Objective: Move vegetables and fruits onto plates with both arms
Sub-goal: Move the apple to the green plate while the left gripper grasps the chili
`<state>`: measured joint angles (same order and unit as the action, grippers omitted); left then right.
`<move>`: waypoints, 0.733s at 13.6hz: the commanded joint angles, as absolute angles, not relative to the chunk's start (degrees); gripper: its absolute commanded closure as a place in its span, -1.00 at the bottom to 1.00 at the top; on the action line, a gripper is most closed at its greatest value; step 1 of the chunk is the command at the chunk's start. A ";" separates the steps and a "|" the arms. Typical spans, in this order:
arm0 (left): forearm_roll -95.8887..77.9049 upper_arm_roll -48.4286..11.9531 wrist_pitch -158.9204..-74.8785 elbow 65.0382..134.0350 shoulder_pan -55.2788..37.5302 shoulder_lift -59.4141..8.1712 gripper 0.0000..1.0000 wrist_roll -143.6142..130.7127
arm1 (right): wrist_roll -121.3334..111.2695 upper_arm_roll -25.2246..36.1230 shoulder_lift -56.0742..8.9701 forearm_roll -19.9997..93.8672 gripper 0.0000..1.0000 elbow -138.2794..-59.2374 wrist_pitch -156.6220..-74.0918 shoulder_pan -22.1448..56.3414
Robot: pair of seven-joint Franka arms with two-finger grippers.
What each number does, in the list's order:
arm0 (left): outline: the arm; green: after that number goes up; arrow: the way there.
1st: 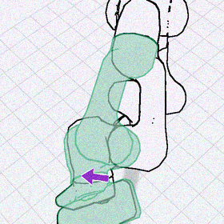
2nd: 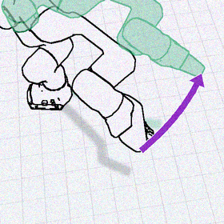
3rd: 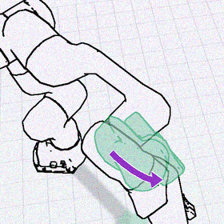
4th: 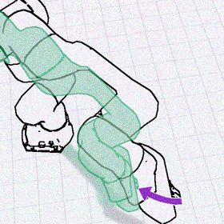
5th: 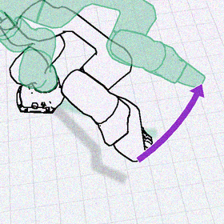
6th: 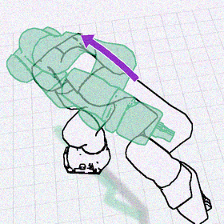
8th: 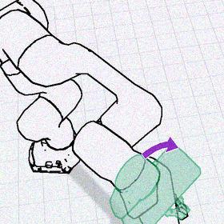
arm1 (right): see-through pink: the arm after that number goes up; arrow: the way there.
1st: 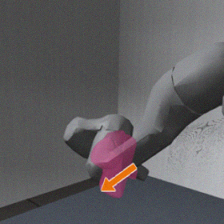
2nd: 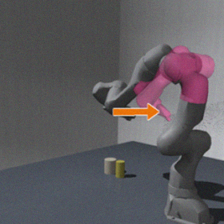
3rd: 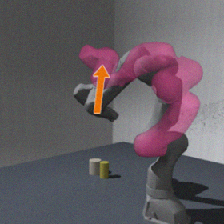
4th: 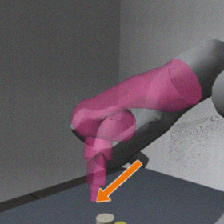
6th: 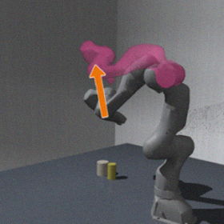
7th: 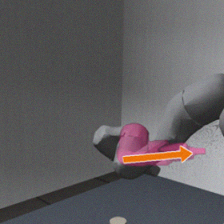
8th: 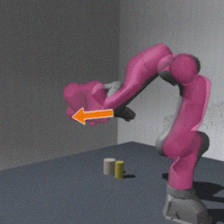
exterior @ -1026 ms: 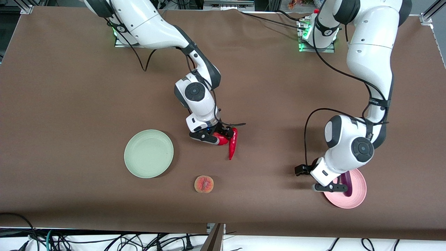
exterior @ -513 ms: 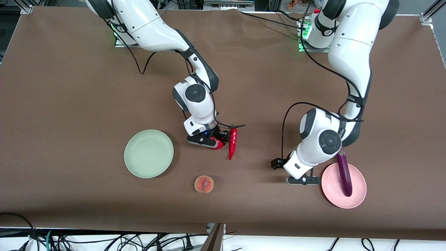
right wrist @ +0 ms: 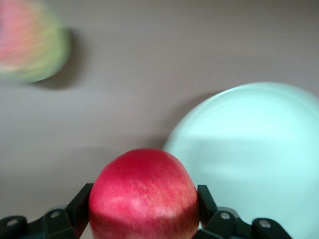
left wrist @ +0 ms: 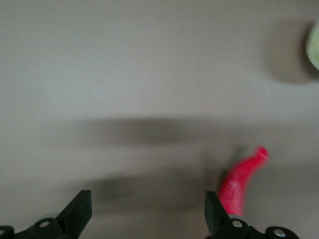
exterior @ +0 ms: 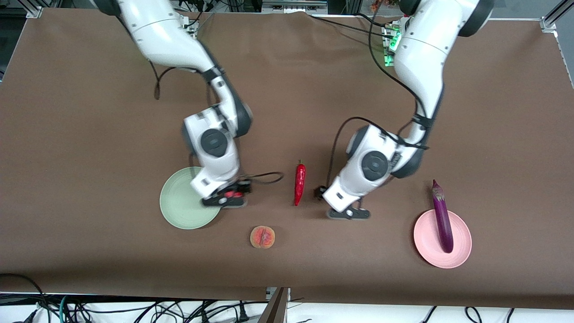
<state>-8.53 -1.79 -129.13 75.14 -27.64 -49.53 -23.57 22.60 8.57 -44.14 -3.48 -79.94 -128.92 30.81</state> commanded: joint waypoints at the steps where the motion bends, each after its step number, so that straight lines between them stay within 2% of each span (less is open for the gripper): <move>1: -9.93 -0.88 -128.67 76.02 -31.36 -49.57 -1.00 -24.78 | 11.99 7.64 -41.31 -2.47 0.41 -80.85 -126.65 25.85; 2: -9.93 -0.88 -128.15 76.72 -32.16 -49.48 -1.00 -25.39 | 9.60 7.65 -41.40 -2.20 0.22 -81.29 -126.74 23.49; 3: -9.93 -0.88 -127.71 76.90 -33.13 -49.57 -1.00 -26.01 | 9.23 7.21 -41.83 -2.02 -0.19 -81.82 -127.26 21.29; 4: -9.93 -0.88 -127.71 77.17 -34.27 -49.57 -1.00 -27.06 | 9.40 7.03 -41.84 -0.46 -0.99 -82.52 -127.35 20.40; 6: -9.32 -0.88 -128.05 77.17 -36.11 -50.62 -1.00 -29.35 | 9.23 7.03 -41.49 3.32 -1.00 -82.71 -126.39 20.91; 7: -9.14 -0.79 -128.40 77.17 -36.47 -50.80 -0.75 -29.53 | 9.23 7.03 -41.22 3.95 -1.00 -82.36 -124.91 21.00; 8: -9.14 -0.79 -128.41 77.08 -36.65 -50.97 -0.11 -29.71 | 9.32 7.03 -41.05 4.65 -1.00 -81.66 -123.07 20.92; 9: -9.23 -0.70 -128.41 77.08 -37.35 -51.06 0.14 -29.71 | 10.01 7.03 -40.09 7.09 -1.00 -81.30 -122.18 21.00; 10: -9.14 -0.53 -128.58 77.08 -37.61 -51.67 0.20 -29.71 | 11.41 6.94 -39.90 9.56 -1.00 -81.12 -121.99 21.18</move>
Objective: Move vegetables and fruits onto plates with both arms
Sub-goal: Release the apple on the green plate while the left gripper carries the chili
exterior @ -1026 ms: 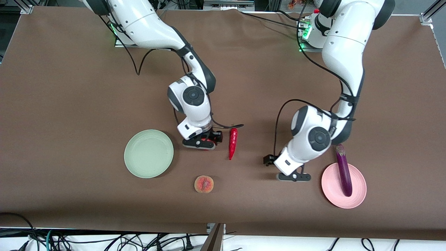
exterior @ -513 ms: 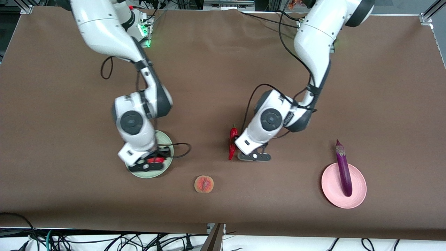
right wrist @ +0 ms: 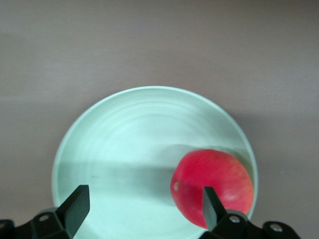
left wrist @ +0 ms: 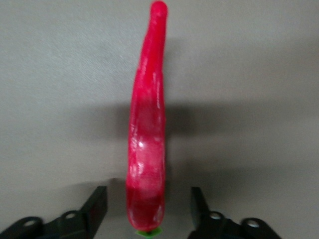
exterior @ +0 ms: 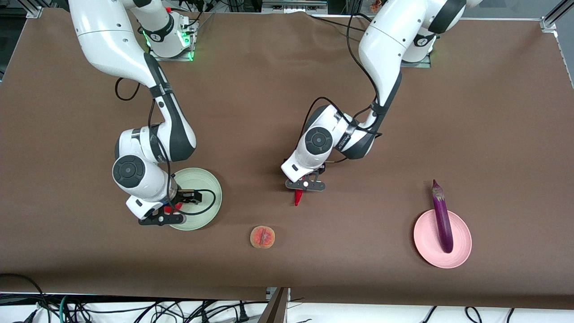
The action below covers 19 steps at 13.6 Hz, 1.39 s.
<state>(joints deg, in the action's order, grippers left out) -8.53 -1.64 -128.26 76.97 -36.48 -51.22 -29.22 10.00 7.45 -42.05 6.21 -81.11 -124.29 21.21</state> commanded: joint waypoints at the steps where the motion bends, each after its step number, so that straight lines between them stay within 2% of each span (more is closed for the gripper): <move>1: -8.62 -0.53 -129.45 77.08 -37.88 -52.11 0.48 -29.71 | 13.25 6.86 -39.90 10.89 -1.00 -80.17 -121.99 21.62; 2: -7.92 -0.44 -130.51 77.08 -37.88 -52.38 0.85 -29.71 | 15.19 6.86 -40.42 10.90 -1.00 -78.50 -122.08 22.32; 3: -7.82 -0.35 -130.52 76.91 -37.62 -52.30 1.00 -29.62 | 17.73 6.77 -41.65 10.99 -1.00 -76.49 -122.86 23.02; 5: -7.74 0.96 -129.91 76.38 -36.83 -51.42 1.00 -29.18 | 25.62 5.98 -45.59 10.99 -1.00 -71.75 -125.84 24.60; 9: -6.94 8.69 -125.96 75.94 -34.81 -46.68 1.00 -26.39 | 33.66 2.03 -52.37 10.99 -1.00 -65.14 -137.70 24.79; 12: -6.94 13.17 -123.59 76.11 -30.25 -45.70 1.00 -23.91 | 36.89 -0.69 -58.08 10.90 -1.00 -61.09 -145.42 24.87; 14: -6.59 13.89 -123.05 76.29 -22.98 -45.88 1.00 -14.48 | 39.55 -1.67 -62.38 10.90 -1.00 -57.94 -152.38 25.48; 16: -7.38 13.62 -123.05 76.03 -16.11 -46.05 1.00 -5.22 | 40.16 -1.67 -65.20 10.90 -1.00 -54.50 -153.28 26.54; 19: -7.73 13.62 -123.66 76.03 -13.01 -48.06 1.00 -2.64 | 40.34 -1.58 -67.31 10.72 -1.00 -54.40 -156.60 28.03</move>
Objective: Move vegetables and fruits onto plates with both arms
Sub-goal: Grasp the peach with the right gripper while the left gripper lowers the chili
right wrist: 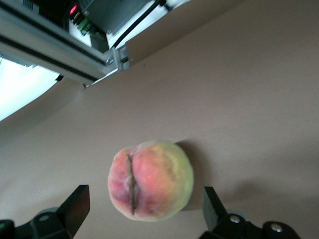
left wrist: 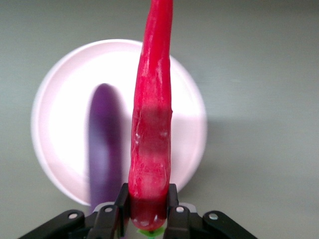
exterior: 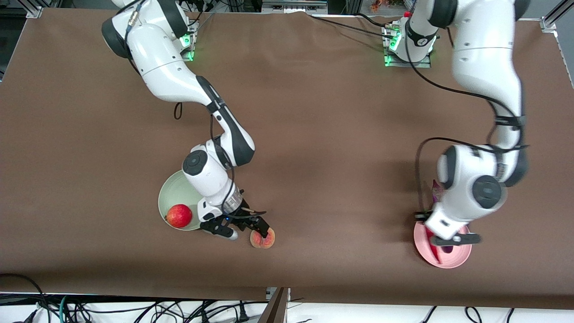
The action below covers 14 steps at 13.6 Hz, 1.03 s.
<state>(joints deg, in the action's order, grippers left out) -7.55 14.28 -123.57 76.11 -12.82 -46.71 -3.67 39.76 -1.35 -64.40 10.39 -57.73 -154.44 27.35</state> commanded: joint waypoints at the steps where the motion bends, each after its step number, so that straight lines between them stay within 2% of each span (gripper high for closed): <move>1: -8.26 13.62 -124.53 75.76 -12.57 -49.29 1.00 -2.64 | 40.17 -1.41 -68.46 10.37 -1.00 -54.40 -158.27 28.65; 3: -10.63 13.54 -127.08 75.76 -12.39 -50.53 1.00 -2.81 | 39.64 -1.14 -69.43 10.11 -1.00 -54.40 -159.96 29.44; 8: -12.30 13.54 -127.18 74.44 -12.22 -51.59 1.00 -2.90 | 33.93 -0.44 -69.52 10.20 -1.00 -54.40 -159.79 28.65; 9: -12.30 13.54 -127.18 74.53 -12.13 -51.68 0.91 -2.90 | 32.71 -0.35 -69.43 10.20 -1.00 -54.40 -159.70 28.39; 10: -12.30 13.54 -127.18 74.53 -12.13 -51.94 0.09 -2.81 | 30.96 -0.96 -69.26 10.28 -1.00 -54.40 -159.52 27.26; 11: -12.57 13.54 -127.26 74.44 -11.69 -51.94 -0.99 -2.81 | 30.59 -1.23 -69.26 10.28 -1.00 -54.40 -159.52 26.90; 13: -14.14 13.54 -127.27 73.92 -11.34 -51.51 -1.00 -3.16 | 30.50 -1.14 -69.26 10.28 -1.00 -54.40 -159.78 26.89; 14: -15.02 13.54 -126.74 73.22 -11.08 -51.24 -1.00 -3.25 | 30.24 -1.06 -69.26 10.28 -0.93 -54.40 -159.87 26.89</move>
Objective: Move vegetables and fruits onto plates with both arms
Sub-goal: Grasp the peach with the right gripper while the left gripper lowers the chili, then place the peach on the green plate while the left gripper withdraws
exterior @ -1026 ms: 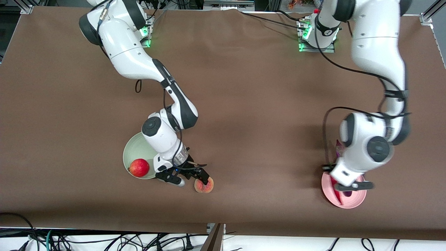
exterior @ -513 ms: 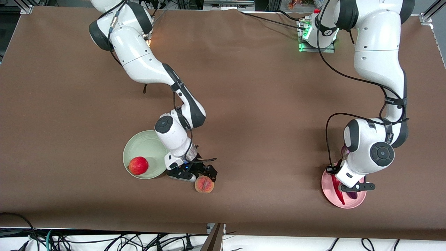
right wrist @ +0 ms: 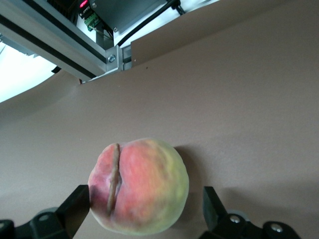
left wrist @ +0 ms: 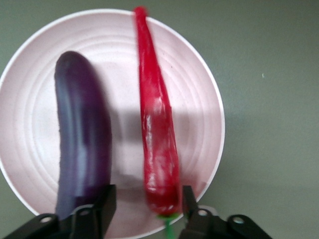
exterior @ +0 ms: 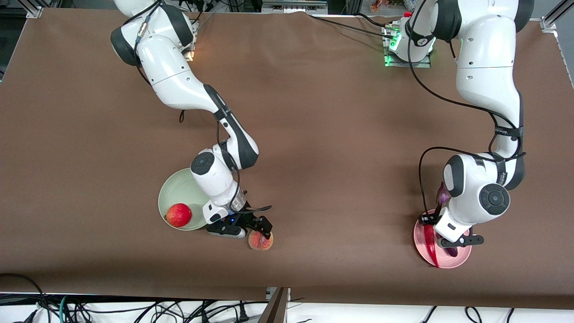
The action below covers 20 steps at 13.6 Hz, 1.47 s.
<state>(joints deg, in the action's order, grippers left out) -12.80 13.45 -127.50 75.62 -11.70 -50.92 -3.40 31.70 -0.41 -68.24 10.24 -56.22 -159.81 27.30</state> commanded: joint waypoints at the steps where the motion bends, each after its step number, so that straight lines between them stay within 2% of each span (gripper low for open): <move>1: -15.81 13.54 -126.13 72.69 -10.99 -50.63 -1.00 -3.25 | 29.80 -1.05 -69.26 10.28 -0.68 -54.40 -159.79 26.89; 3: -15.82 13.27 -121.58 72.07 -11.07 -49.05 -1.00 -3.25 | 28.40 -1.05 -69.08 10.28 0.06 -54.40 -159.70 26.55; 4: -15.73 13.62 -119.64 70.50 -10.90 -48.35 -1.00 -3.25 | 27.95 -1.23 -69.00 10.37 0.36 -54.40 -159.61 26.11; 5: -15.65 13.71 -118.05 69.10 -10.72 -47.99 -1.00 -3.16 | 27.86 -1.23 -68.82 10.55 0.57 -54.40 -159.52 26.10; 6: -15.47 13.88 -115.86 68.30 -10.72 -46.77 -1.00 -2.99 | 27.86 -1.14 -67.69 10.81 0.67 -55.01 -159.52 26.10; 8: -15.55 13.89 -114.09 68.12 -10.72 -43.26 -1.00 -2.99 | 27.86 -1.32 -66.45 10.90 0.71 -55.46 -157.43 25.75; 10: -15.21 13.89 -111.90 68.55 -10.72 -40.44 -1.00 -2.99 | 27.08 -1.23 -64.08 10.90 0.71 -55.89 -151.29 24.88; 11: -15.03 13.89 -107.97 68.64 -10.98 -39.04 -1.00 -3.08 | 25.07 -1.23 -61.64 10.99 0.71 -57.12 -147.52 24.35; 14: -14.94 13.89 -97.23 68.38 -10.99 -34.91 -1.00 -3.16 | 14.62 -1.23 -53.38 11.07 0.68 -60.72 -128.73 19.35; 16: -14.33 14.50 -92.92 68.99 -10.64 -31.05 -1.00 -3.08 | 14.06 -1.23 -48.89 11.86 0.57 -62.92 -118.96 17.15; 19: -11.78 14.76 -84.39 69.78 -9.67 -23.67 -1.00 -3.08 | 13.89 -0.97 -42.74 12.83 0.49 -72.81 -116.36 16.09; 20: -10.12 14.68 -84.03 70.74 -9.67 -21.12 -1.00 -2.90 | 13.45 -0.88 -41.50 12.83 0.33 -76.43 -116.98 16.08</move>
